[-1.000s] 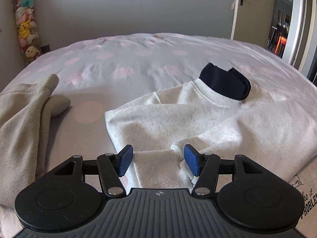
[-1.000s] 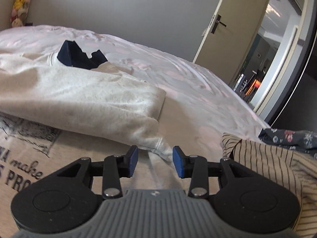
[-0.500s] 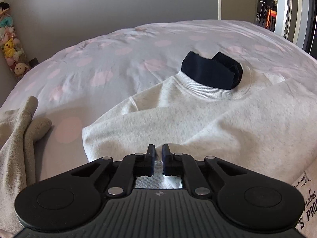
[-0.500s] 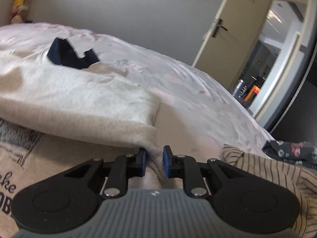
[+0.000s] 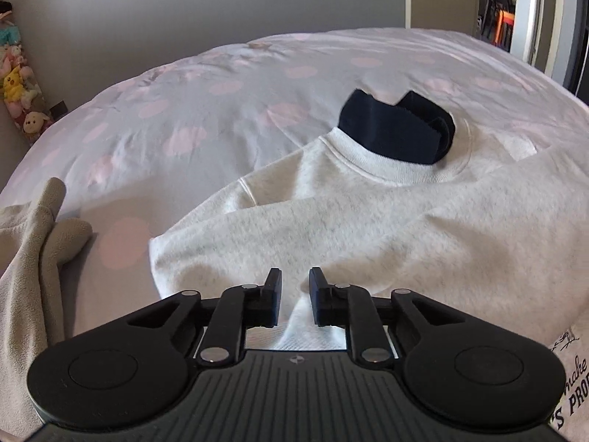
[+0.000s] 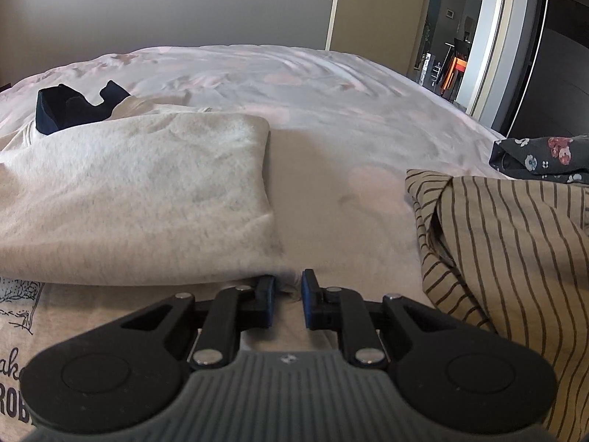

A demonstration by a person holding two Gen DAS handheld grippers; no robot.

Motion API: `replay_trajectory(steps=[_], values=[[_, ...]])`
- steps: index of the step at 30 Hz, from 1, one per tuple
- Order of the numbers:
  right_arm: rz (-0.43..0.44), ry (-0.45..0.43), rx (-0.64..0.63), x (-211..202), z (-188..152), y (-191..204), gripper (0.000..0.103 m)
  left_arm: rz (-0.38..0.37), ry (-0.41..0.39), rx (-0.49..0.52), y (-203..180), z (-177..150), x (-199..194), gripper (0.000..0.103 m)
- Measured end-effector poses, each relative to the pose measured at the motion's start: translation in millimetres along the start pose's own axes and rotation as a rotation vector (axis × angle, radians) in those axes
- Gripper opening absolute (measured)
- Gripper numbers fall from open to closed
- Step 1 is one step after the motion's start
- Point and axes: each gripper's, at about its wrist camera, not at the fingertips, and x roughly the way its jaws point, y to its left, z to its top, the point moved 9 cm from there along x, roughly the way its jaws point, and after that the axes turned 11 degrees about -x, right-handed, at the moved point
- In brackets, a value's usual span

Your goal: Fold clothes

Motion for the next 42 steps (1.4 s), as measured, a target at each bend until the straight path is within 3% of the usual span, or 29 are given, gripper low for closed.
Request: replay_trajectory(steps=[3, 5, 6, 11, 20, 22, 24, 25, 29, 32, 35, 42], values=[[-0.003, 0.003, 0.008, 0, 2, -1, 0.018, -0.051, 0.015, -0.069, 13, -1, -13, 0.024], [0.002, 0.004, 0.023, -1, 2, -2, 0.019, -0.091, 0.050, -0.123, 17, -9, -17, 0.045], [0.004, 0.005, 0.026, -1, 2, -2, 0.019, -0.093, 0.064, -0.140, 18, -14, -18, 0.047], [0.013, 0.004, 0.032, -4, 2, -3, 0.022, -0.064, 0.131, -0.182, 18, -48, -6, 0.047], [0.019, 0.002, 0.043, -2, 1, -5, 0.024, 0.052, 0.075, -0.139, -1, -58, 7, 0.049], [0.019, 0.002, 0.046, -3, 1, -5, 0.024, 0.045, 0.064, -0.161, -1, -59, 8, 0.045], [0.019, 0.002, 0.048, -3, 1, -5, 0.025, 0.012, 0.051, -0.187, -1, -59, 7, 0.029], [0.020, 0.001, 0.047, -3, 1, -5, 0.025, -0.007, 0.049, -0.195, -1, -59, 6, 0.014], [0.026, 0.000, 0.045, -4, 0, -6, 0.025, -0.022, 0.002, -0.174, -6, -45, -9, 0.009], [0.030, 0.000, 0.053, -5, 0, -8, 0.024, -0.044, -0.076, -0.170, -6, -17, -30, 0.008], [0.029, 0.012, 0.059, -4, -2, -8, 0.024, -0.027, -0.093, -0.146, -1, 6, -37, 0.008], [0.072, 0.043, 0.136, -1, -9, -20, 0.024, 0.038, 0.078, -0.097, 9, -31, 15, 0.008]])
